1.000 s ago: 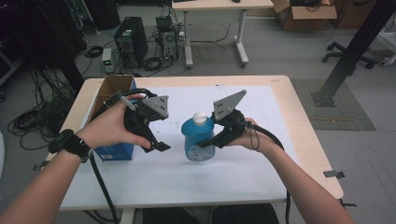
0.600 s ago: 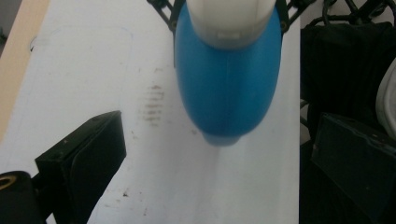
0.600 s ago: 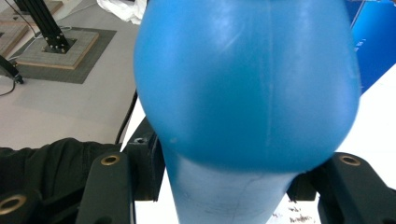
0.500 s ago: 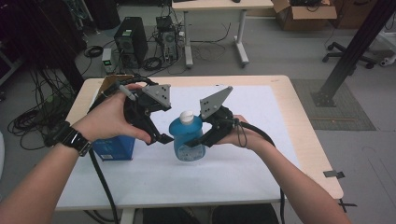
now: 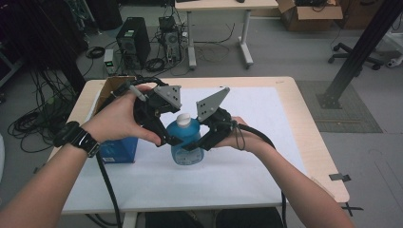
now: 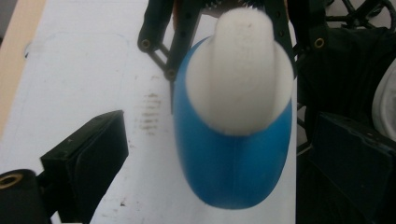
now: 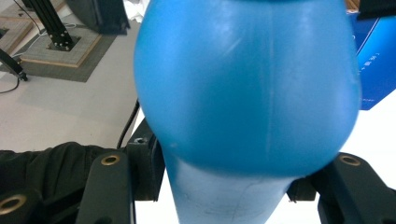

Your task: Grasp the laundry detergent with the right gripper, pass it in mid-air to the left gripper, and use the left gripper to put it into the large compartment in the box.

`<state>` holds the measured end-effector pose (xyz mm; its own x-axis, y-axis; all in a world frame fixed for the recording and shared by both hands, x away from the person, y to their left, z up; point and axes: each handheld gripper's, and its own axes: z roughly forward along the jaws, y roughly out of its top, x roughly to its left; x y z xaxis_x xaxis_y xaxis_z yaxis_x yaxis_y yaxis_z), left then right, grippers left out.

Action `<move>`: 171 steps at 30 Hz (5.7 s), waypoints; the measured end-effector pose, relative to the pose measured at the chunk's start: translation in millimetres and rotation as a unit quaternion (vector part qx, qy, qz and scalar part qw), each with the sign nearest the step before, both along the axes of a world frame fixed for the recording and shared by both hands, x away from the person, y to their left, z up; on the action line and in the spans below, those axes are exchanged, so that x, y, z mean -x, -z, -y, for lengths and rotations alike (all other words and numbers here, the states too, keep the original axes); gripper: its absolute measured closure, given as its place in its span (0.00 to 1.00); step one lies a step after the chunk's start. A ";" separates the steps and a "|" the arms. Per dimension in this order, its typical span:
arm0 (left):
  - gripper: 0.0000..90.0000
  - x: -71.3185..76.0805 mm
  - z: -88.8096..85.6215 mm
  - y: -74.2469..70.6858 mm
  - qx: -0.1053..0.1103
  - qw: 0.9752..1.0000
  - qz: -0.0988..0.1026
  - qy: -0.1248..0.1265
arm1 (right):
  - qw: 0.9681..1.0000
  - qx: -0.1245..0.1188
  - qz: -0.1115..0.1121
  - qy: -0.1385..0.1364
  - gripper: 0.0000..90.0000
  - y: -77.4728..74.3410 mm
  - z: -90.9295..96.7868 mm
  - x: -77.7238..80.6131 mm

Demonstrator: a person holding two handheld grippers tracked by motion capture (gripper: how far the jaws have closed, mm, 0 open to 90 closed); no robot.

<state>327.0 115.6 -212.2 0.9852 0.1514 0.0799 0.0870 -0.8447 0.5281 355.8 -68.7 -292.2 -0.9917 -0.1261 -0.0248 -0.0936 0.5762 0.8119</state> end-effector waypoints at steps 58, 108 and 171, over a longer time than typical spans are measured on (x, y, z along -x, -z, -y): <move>0.41 3.6 20.0 2.6 -0.041 0.999 -0.001 0.021 | 1.000 0.001 0.006 -0.001 0.47 1.4 -1.4 4.3; 0.42 -33.6 -71.3 -100.7 -0.040 0.916 -0.009 -0.399 | 0.979 0.138 -0.001 0.149 0.09 16.1 119.0 -25.0; 0.42 -69.0 -157.8 36.9 -0.061 0.775 -0.089 -0.622 | 0.960 0.196 -0.017 0.198 0.08 50.7 176.0 -29.0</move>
